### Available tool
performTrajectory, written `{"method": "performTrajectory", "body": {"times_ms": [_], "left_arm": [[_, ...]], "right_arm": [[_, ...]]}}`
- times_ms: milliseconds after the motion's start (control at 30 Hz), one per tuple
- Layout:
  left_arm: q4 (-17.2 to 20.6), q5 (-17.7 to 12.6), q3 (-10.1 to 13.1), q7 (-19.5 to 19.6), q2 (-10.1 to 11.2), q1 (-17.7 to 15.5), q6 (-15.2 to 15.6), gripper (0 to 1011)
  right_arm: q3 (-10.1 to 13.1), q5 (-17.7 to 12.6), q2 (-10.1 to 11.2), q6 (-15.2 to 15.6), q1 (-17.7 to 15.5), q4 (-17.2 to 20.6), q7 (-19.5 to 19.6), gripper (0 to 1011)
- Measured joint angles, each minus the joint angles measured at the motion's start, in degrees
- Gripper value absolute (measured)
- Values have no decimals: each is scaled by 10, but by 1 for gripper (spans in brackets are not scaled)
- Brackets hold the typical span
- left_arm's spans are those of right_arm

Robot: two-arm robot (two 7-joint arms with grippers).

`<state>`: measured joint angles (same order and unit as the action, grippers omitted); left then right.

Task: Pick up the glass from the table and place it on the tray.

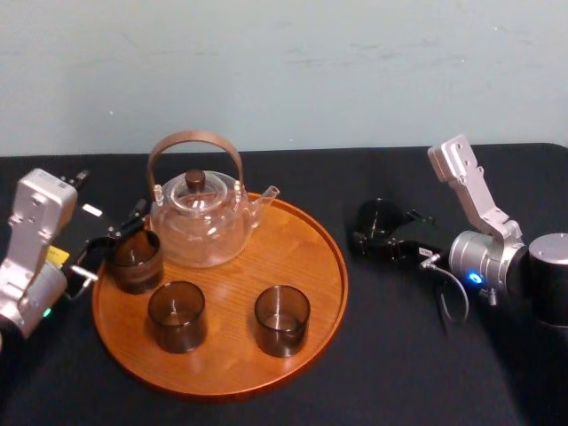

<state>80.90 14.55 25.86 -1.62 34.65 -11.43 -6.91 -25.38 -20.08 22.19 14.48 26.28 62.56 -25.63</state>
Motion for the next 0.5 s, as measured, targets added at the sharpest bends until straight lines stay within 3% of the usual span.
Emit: {"method": "performTrajectory", "body": {"times_ms": [233,500], "left_arm": [[0,0,0,0,0,0,0,1001],[0,0,0,0,0,0,0,1001]], "right_arm": [[0,-1,1,0,0,1,-1,1003],[0,-3,2,0,0,1,-1,907]]}}
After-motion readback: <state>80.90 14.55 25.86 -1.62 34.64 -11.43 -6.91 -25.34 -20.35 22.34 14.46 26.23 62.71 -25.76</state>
